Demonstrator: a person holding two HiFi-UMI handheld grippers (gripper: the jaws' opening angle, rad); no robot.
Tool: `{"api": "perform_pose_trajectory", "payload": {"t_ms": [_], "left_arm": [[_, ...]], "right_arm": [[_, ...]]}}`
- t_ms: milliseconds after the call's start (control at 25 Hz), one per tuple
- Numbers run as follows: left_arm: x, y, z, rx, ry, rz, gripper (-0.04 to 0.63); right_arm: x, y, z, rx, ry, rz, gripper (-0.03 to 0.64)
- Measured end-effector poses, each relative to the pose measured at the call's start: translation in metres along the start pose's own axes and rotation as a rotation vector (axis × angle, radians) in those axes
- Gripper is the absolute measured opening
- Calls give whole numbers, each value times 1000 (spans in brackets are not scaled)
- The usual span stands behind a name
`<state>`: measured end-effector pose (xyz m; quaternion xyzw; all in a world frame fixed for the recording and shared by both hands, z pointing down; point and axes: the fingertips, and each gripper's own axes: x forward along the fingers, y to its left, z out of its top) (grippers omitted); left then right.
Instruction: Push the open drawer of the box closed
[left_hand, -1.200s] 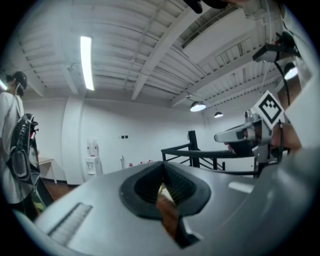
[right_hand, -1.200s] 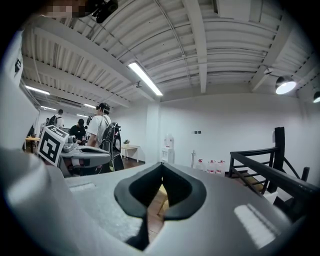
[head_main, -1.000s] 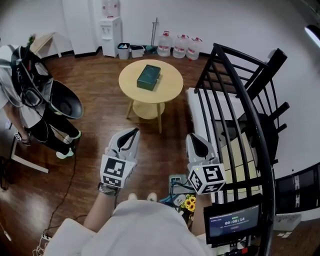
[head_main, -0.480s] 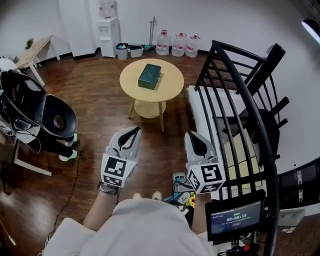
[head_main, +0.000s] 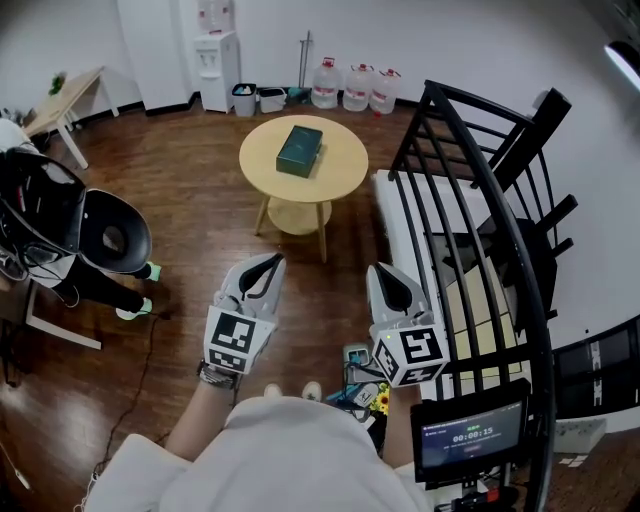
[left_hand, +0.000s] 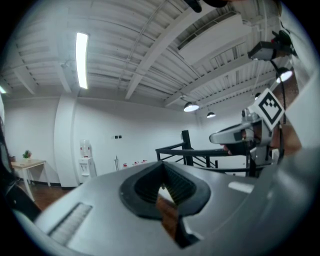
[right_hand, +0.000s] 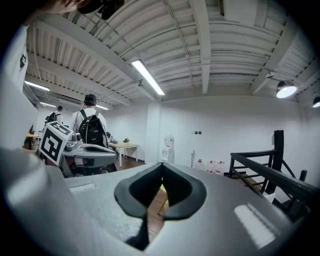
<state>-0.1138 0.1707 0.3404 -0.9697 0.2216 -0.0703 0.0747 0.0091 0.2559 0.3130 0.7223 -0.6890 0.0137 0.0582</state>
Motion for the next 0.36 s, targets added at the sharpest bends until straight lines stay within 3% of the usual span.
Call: {"api": "perform_pose_trajectory", "payload": {"t_ms": [360], "left_arm": [[3,3,-8,-8,10,-2,8]], "right_arm": [[4,1,-6,-16,9,-1,3]]}}
